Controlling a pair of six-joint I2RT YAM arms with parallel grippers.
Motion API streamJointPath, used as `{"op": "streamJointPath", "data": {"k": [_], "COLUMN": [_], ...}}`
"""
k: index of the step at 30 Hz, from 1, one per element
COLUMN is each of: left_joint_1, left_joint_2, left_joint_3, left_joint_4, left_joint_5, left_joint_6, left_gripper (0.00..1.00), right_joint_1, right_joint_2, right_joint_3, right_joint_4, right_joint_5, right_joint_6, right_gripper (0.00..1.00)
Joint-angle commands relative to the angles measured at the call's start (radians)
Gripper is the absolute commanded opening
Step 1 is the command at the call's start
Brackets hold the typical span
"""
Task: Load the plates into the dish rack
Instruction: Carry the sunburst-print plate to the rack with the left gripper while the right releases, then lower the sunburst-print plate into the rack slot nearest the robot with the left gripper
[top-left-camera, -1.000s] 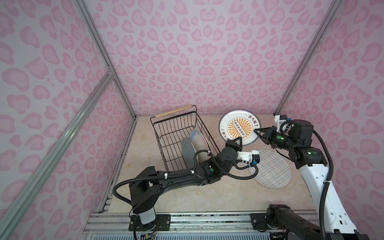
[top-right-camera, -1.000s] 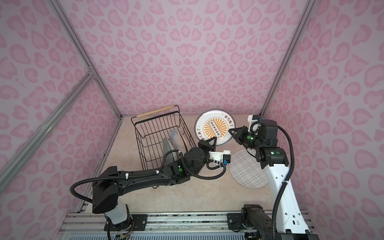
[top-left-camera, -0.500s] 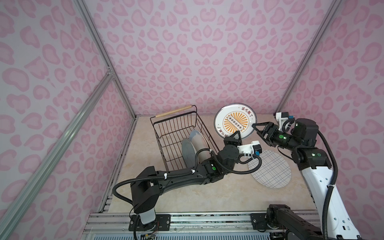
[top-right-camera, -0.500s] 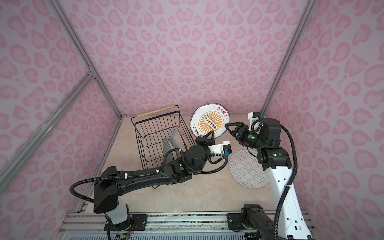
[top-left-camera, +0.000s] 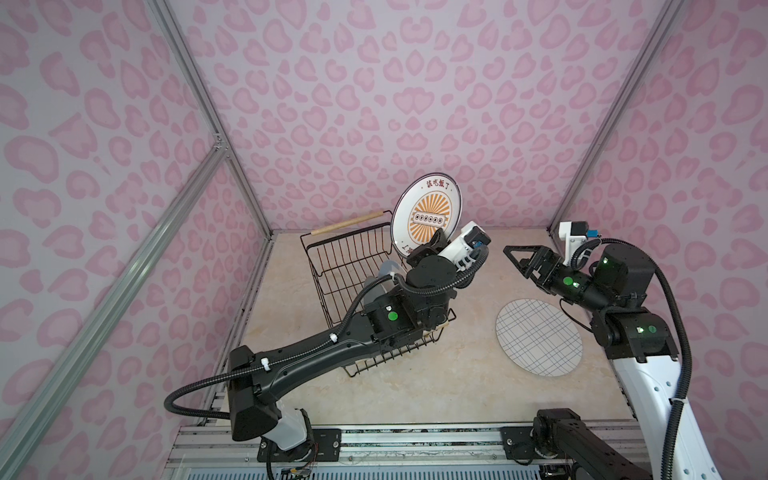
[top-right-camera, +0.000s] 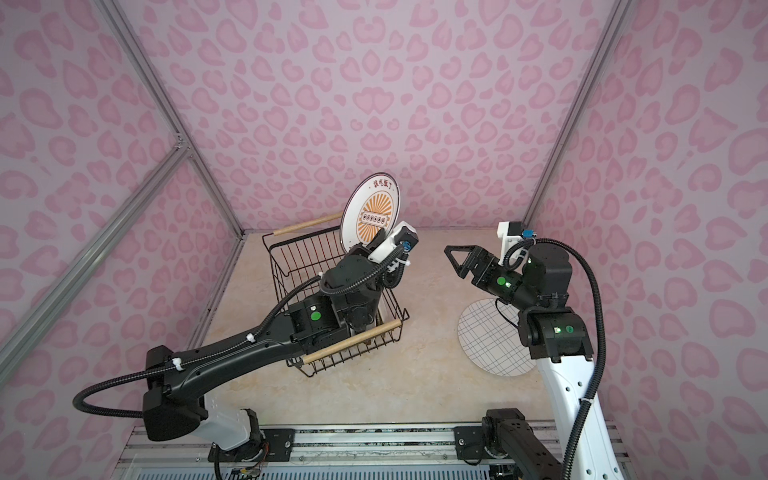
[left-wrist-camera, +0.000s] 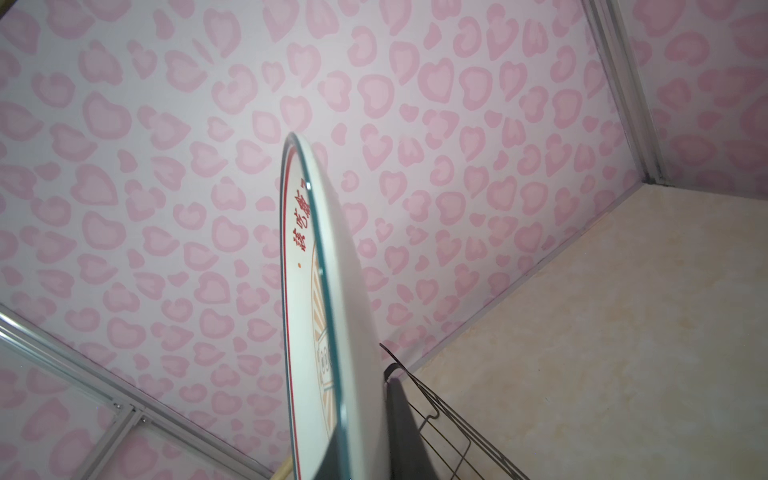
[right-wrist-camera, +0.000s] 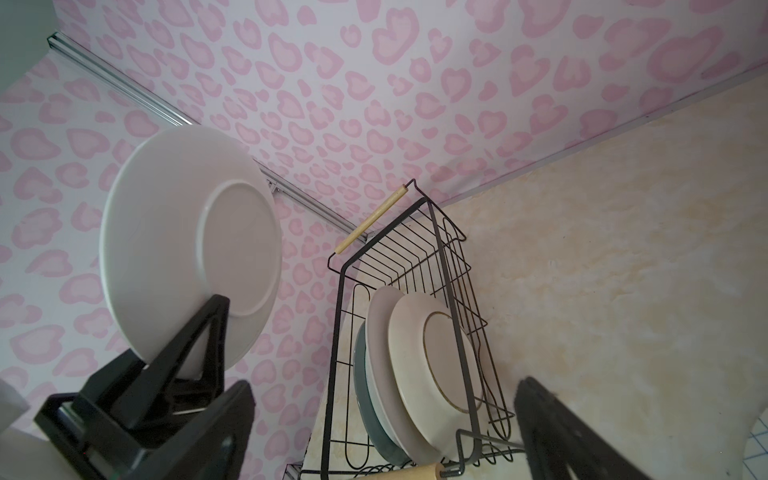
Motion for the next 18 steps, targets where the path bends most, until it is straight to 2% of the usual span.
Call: {"op": "streamJointPath", "data": {"k": [1,4,9,12,18], "left_joint_1": [0.012,0.031,0.132,0.219,0.383], "left_joint_2": [-0.064,-0.144,-0.308,-0.403,-0.489], "left_joint_3": [0.066,0.094,0.100,0.025,-0.093], "left_joint_4": [-0.247,-0.432,-0.714,-0.753,-0.808], "left_joint_5": [-0.024,0.032,0.253,0.413,0.573], "left_joint_6": [-0.305,-0.509,-0.934,-1.109,-1.355], "left_gripper": [0.04,0.04,0.04,0.04,0.04], "right_joint_1": [0.034,0.091,0.167,0.203,0.267], "right_joint_2": [0.003,0.012,0.033,0.055,0.095], "right_joint_3": [-0.031,-0.053,-0.102,-0.146,-0.223], "right_joint_4": [0.053,0.072,0.135,0.204,0.319], "right_joint_5": [0.039,0.079,0.131,0.149,0.195], "right_joint_6": [-0.037,-0.073,-0.126,-0.139,-0.216], "right_gripper": [0.97,0.97,0.97,0.97,0.97]}}
